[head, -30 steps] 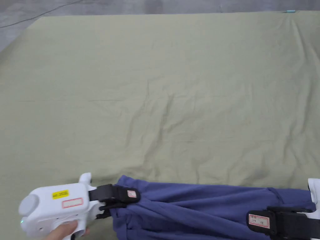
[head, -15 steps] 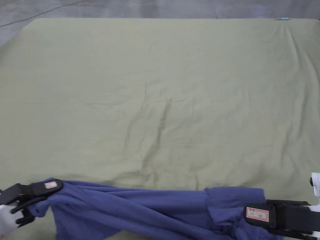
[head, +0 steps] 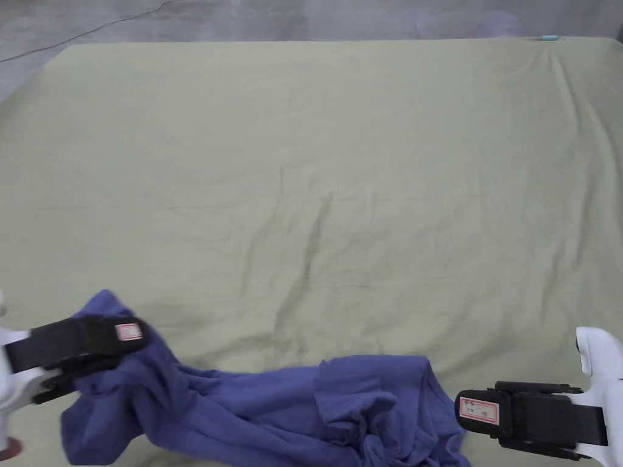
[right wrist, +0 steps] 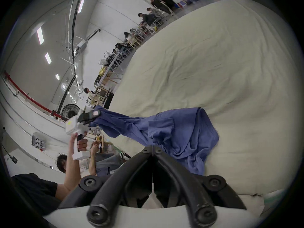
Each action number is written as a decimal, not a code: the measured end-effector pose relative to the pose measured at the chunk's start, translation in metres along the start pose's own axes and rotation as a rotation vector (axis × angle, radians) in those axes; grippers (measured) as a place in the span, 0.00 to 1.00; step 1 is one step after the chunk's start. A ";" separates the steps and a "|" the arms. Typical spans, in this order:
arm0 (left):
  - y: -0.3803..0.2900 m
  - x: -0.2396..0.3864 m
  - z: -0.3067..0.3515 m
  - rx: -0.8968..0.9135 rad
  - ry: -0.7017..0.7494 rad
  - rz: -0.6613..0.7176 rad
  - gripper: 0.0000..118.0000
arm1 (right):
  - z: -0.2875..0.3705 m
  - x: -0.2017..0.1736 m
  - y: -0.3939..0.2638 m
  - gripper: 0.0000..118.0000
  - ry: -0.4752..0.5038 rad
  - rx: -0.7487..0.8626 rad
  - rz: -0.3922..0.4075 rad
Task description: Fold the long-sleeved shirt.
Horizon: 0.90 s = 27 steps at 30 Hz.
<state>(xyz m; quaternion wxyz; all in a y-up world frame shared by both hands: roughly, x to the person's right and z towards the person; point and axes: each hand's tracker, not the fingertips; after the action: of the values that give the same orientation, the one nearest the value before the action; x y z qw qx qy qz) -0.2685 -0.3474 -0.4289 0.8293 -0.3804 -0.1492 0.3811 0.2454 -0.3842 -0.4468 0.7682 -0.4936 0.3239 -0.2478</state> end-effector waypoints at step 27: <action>-0.064 0.113 -0.107 -0.086 0.180 -0.294 0.06 | 0.054 0.023 -0.016 0.00 -0.027 0.108 -0.009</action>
<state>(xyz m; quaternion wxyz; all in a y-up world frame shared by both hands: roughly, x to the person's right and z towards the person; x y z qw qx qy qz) -0.1026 -0.3450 -0.4569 0.8691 -0.4221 -0.1445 0.2135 0.2995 -0.3742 -0.4220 0.7968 -0.4560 0.2975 -0.2618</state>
